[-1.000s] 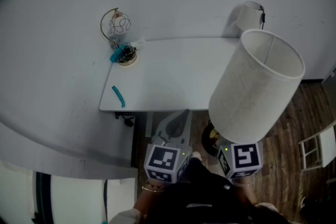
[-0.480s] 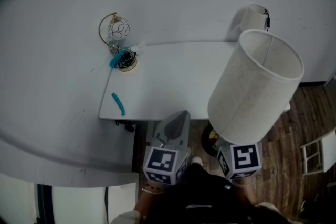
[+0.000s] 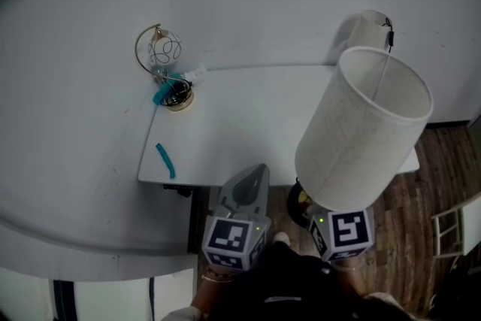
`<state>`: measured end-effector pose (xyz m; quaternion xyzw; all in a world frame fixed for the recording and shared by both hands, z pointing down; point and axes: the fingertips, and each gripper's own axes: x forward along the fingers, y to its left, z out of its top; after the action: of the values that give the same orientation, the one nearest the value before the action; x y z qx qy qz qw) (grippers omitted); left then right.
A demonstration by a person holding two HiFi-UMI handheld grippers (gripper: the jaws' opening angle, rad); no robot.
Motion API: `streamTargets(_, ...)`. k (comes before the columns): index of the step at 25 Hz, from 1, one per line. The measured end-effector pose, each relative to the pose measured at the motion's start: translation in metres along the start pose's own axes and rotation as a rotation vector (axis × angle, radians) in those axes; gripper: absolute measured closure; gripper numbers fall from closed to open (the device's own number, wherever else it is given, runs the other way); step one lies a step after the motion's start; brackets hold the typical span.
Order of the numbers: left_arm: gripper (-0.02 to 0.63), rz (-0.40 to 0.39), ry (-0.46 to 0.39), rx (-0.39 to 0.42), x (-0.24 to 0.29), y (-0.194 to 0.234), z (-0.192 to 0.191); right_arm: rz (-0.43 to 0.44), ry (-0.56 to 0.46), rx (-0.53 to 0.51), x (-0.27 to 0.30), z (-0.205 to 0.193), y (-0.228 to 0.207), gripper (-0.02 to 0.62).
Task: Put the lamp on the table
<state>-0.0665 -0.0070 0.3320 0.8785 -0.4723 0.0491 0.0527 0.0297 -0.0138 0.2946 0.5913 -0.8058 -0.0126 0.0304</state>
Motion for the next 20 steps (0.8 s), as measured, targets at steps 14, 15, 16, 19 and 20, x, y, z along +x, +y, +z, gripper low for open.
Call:
streamTargets(14,0.614,0.001,0.024,-0.002,0.051,0.015,-0.003,0.013,-0.005,-0.006,0.049,-0.004,-0.025,0.566)
streamTargets(15,0.614,0.003,0.027,-0.003,0.053,0.016,-0.004,0.016,-0.008,-0.004,0.051,-0.005,-0.025,0.566)
streamTargets(16,0.614,0.006,0.029,-0.004,0.055,0.017,-0.006,0.02,-0.013,-0.002,0.053,-0.005,-0.025,0.566)
streamTargets(19,0.614,0.013,0.033,-0.008,0.061,0.018,-0.006,0.032,-0.007,0.003,0.059,-0.008,-0.028,0.567)
streamTargets(20,0.614,0.015,0.034,-0.01,0.064,0.018,-0.006,0.034,0.001,0.004,0.061,-0.01,-0.03,0.566)
